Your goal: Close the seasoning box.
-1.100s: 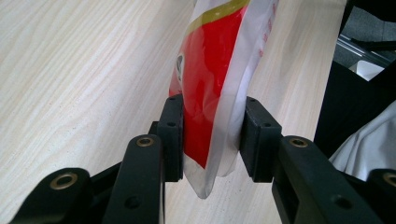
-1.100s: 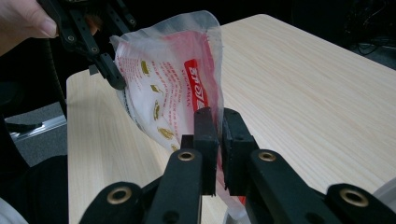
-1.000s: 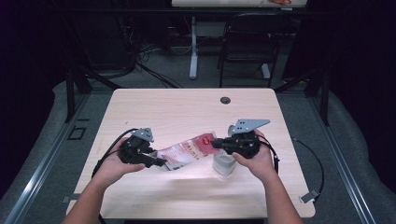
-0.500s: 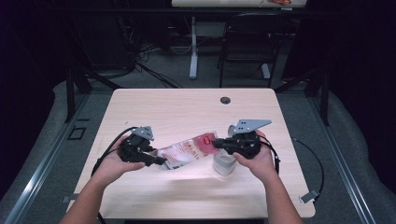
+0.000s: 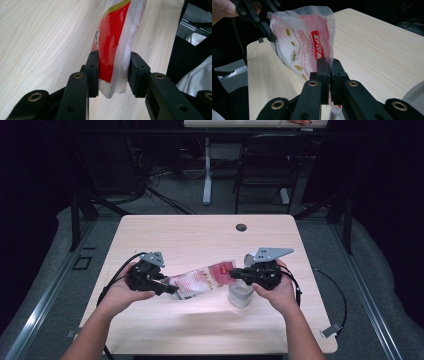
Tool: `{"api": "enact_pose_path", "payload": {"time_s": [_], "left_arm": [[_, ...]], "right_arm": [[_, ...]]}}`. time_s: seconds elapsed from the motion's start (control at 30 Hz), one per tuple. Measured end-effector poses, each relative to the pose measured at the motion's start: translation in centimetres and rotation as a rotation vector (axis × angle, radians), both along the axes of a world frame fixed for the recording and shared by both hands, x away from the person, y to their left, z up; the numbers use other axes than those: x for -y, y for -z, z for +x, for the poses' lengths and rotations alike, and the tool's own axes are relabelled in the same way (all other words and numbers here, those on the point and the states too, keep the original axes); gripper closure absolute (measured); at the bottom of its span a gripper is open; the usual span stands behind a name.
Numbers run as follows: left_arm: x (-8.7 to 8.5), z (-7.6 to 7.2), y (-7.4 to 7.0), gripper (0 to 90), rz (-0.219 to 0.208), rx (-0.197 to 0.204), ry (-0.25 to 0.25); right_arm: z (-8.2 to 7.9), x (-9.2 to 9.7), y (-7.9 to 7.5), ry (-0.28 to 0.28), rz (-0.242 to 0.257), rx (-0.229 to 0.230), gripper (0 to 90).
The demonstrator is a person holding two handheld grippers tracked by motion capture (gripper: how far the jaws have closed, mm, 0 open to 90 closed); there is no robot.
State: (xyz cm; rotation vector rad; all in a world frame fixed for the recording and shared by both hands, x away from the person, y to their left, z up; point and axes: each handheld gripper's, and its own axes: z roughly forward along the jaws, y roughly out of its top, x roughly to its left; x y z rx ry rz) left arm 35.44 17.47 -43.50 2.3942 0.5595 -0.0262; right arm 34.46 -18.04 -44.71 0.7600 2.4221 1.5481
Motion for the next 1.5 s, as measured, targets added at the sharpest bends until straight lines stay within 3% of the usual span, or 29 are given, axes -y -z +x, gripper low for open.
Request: {"api": "enact_pose_path", "payload": {"time_s": [0.5, 0.67, 1.5], "left_arm": [[0.1, 0.2, -0.8, 66.4, -0.004, 0.004, 0.004], [0.2, 0.2, -1.2, 66.6, -0.015, 0.005, 0.007], [1.3, 0.9, -3.3, 67.1, 0.002, 0.035, 0.020]], "right_arm": [[-0.1, 0.3, 0.0, 0.014, 0.009, -0.006, 88.5], [-0.2, 0.6, -0.3, 0.012, 0.035, -0.006, 88.8], [0.0, 1.7, -0.2, 0.048, 0.051, -0.013, 88.4]]}}
